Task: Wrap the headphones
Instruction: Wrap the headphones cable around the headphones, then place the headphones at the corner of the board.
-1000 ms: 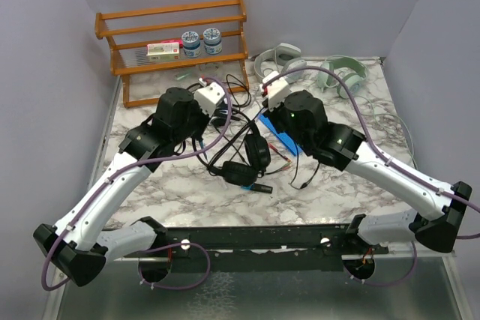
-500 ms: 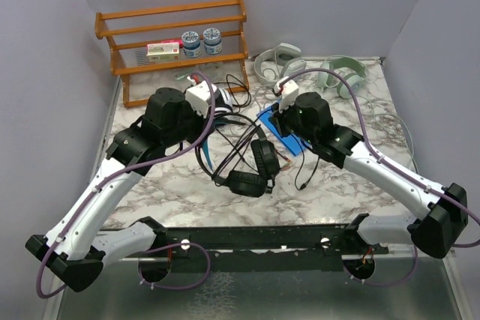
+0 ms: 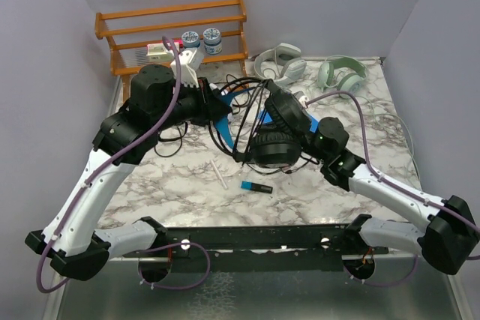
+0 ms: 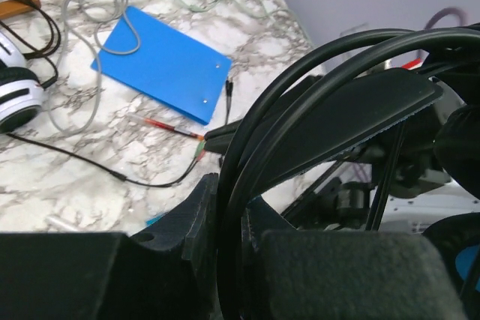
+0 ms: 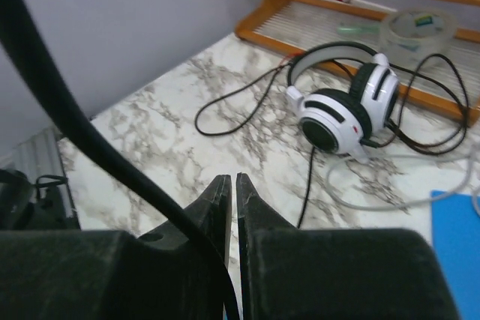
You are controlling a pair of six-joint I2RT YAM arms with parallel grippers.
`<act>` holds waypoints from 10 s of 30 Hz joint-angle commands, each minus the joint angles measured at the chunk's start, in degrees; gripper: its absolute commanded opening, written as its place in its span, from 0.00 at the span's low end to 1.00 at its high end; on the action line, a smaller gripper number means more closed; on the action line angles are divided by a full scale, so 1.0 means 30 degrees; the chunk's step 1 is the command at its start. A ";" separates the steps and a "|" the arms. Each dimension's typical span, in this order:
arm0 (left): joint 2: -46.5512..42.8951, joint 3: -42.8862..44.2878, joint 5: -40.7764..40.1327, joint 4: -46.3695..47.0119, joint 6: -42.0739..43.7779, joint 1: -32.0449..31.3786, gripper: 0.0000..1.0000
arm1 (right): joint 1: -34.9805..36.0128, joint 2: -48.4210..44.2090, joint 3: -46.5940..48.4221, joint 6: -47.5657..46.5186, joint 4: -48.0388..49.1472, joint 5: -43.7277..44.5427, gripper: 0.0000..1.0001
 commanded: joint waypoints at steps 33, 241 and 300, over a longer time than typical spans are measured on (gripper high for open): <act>0.0457 -0.2875 -1.7997 0.6704 0.2240 -0.0093 0.00 | 0.6663 0.0055 0.9712 -0.0707 -1.1415 -0.1634 0.10; 0.1012 -0.6394 0.1839 0.5259 -0.8257 -0.3149 0.00 | -0.9524 1.4371 1.7235 0.4213 -0.1237 -1.1043 0.01; -1.0351 -1.7667 -1.7380 0.0469 -1.7588 -0.1537 0.00 | 0.4861 1.3459 -0.3543 1.7804 1.5837 0.0442 0.00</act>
